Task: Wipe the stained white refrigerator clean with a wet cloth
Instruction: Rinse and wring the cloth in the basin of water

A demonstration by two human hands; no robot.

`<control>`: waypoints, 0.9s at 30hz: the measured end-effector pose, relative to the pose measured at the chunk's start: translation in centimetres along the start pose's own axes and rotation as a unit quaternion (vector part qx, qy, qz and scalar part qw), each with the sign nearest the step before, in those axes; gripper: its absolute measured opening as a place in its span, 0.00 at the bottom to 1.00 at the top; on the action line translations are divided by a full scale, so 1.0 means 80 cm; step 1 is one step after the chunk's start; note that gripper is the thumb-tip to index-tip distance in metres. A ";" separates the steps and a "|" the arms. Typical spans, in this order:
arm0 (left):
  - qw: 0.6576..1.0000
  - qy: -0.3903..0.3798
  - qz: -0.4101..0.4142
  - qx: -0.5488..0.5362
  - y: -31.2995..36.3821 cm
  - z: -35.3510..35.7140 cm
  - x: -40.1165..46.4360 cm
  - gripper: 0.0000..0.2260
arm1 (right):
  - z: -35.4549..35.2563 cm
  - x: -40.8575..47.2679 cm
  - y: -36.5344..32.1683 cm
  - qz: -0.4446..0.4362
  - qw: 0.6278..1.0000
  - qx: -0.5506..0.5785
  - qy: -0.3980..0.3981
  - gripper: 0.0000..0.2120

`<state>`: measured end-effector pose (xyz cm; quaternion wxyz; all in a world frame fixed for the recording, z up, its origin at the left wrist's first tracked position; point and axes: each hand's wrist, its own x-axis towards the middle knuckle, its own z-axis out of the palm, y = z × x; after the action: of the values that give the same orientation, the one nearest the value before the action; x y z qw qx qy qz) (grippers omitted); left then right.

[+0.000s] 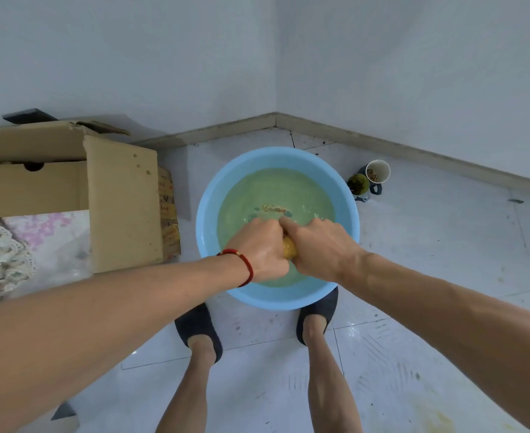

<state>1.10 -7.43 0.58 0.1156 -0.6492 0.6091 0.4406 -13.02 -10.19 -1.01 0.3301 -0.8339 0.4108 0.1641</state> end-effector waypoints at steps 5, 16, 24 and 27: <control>0.976 0.036 -0.100 -0.189 -0.005 0.011 0.001 0.09 | -0.013 0.015 0.005 -0.097 0.988 -0.113 0.046 0.20; 0.984 -0.003 -0.080 -0.157 -0.008 -0.013 -0.013 0.09 | -0.021 0.004 -0.002 -0.044 0.998 -0.012 0.048 0.18; 0.937 -0.037 0.061 -0.342 -0.025 -0.105 -0.110 0.20 | -0.083 -0.085 -0.053 0.087 0.931 0.353 0.038 0.15; 0.892 0.015 0.097 -0.441 -0.016 -0.145 -0.161 0.19 | -0.123 -0.138 -0.096 0.114 0.813 0.569 0.043 0.15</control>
<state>8.97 -6.23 16.04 -0.2350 -0.5772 0.4140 0.6634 -13.60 -7.17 15.36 0.7068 -0.4503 0.5367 -0.0984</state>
